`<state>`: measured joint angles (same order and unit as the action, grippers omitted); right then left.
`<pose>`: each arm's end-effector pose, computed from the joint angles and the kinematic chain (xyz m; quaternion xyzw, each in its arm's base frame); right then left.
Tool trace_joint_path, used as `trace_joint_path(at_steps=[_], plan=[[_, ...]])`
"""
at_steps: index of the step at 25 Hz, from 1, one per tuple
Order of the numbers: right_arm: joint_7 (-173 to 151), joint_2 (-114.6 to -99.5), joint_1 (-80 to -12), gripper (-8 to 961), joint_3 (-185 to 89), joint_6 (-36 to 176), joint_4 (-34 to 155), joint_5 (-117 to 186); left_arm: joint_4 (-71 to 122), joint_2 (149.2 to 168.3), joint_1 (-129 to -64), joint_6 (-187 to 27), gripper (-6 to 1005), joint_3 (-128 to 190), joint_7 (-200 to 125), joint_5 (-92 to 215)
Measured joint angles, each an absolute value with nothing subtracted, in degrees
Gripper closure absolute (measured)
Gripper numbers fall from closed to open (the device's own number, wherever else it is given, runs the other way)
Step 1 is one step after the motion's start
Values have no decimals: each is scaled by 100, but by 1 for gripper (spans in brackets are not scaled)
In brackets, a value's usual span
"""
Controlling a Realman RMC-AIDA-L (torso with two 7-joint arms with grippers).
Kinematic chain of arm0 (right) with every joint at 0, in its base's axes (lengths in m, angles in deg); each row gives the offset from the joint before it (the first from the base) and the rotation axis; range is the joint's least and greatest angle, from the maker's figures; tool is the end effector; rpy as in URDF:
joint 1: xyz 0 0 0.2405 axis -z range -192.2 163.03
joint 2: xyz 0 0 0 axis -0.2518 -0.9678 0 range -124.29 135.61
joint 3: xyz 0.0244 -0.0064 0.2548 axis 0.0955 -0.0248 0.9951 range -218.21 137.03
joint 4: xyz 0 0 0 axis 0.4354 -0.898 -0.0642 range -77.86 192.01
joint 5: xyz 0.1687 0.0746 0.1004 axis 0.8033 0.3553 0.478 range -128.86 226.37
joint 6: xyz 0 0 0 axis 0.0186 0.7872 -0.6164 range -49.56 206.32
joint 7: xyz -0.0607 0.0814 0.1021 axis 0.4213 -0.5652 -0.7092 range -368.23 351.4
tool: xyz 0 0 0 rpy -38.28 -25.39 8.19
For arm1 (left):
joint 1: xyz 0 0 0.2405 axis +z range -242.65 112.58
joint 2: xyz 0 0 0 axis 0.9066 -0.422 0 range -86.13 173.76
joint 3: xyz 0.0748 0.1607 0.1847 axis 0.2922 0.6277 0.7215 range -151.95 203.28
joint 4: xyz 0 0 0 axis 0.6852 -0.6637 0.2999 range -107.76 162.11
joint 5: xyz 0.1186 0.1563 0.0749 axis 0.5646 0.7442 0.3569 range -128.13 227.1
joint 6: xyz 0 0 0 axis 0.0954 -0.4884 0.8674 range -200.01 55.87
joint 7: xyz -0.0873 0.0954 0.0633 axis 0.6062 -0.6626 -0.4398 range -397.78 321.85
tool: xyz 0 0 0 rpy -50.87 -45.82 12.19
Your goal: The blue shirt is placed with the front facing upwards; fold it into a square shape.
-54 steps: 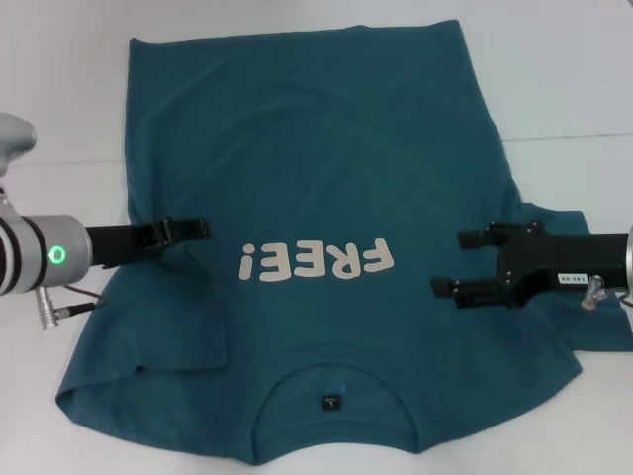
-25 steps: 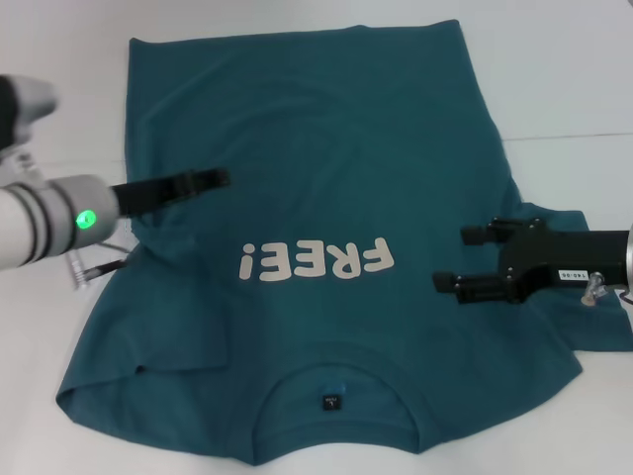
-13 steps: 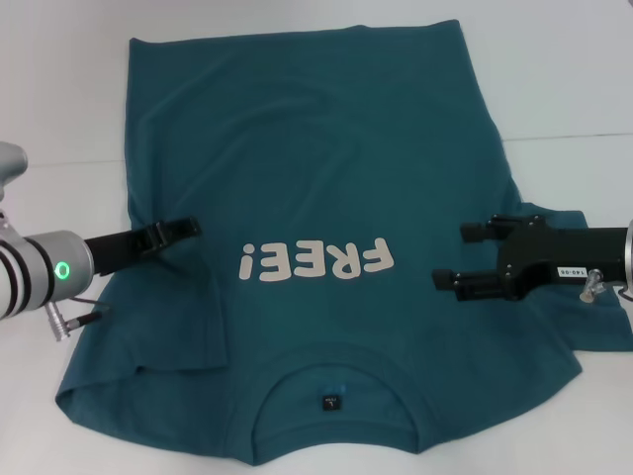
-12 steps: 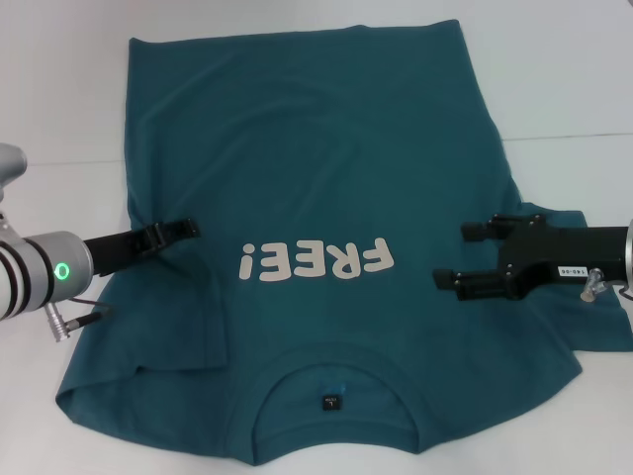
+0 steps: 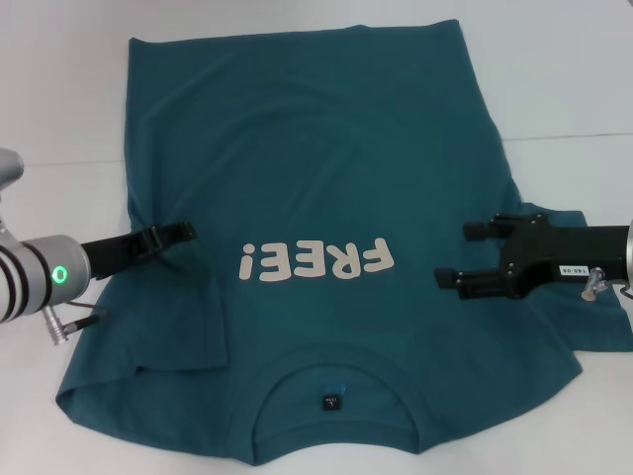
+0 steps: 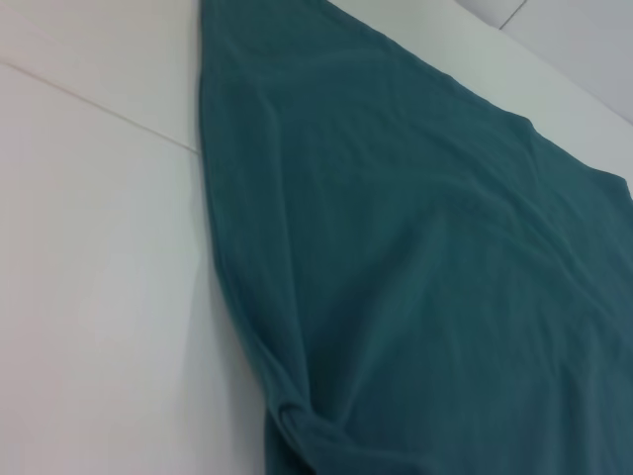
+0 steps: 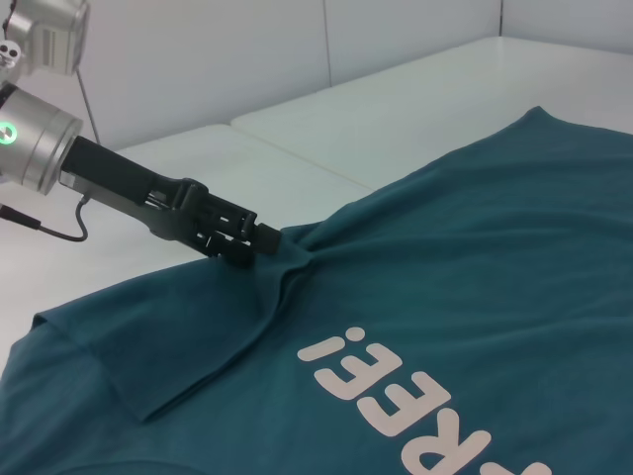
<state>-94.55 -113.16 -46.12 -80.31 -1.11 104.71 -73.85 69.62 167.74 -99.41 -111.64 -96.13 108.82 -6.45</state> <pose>0.2707 0.3660 0.0294 -0.9399 0.2175 0.1383 0.2239 -0.2667 0.4149 -0.0293 -0.6947 -0.6109 -0.1937 0.3267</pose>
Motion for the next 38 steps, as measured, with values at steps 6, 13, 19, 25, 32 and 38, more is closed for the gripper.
trace_joint_path(at_steps=[6,13,19,25,32,38], plan=[[-9455,-11316,-4625,33,-8046,-75,10471,-7386,6483,16773,-10358,-10747,152,-9615,10745,-642],[-9455,-11316,-4638,33,-8050,-71,10471,-7385,5917,16765,-10835,-10389,151,-9626,10469,-666],[-9487,-11316,-4634,33,-7960,-73,10472,-7356,6203,16771,-10781,-10483,151,-9611,10448,-680],[-10247,-11317,-4489,34,-7616,-182,10984,-7005,7707,16788,-10201,-11844,150,-9607,9591,-858],[-12773,-10816,-4334,34,-7035,-807,11580,-6827,8881,16778,-9436,-13864,150,-9682,6663,-2057],[-14910,-10223,-4383,35,-6883,-1144,11465,-7928,8810,16774,-9198,-14279,149,-9689,5626,-2199]])
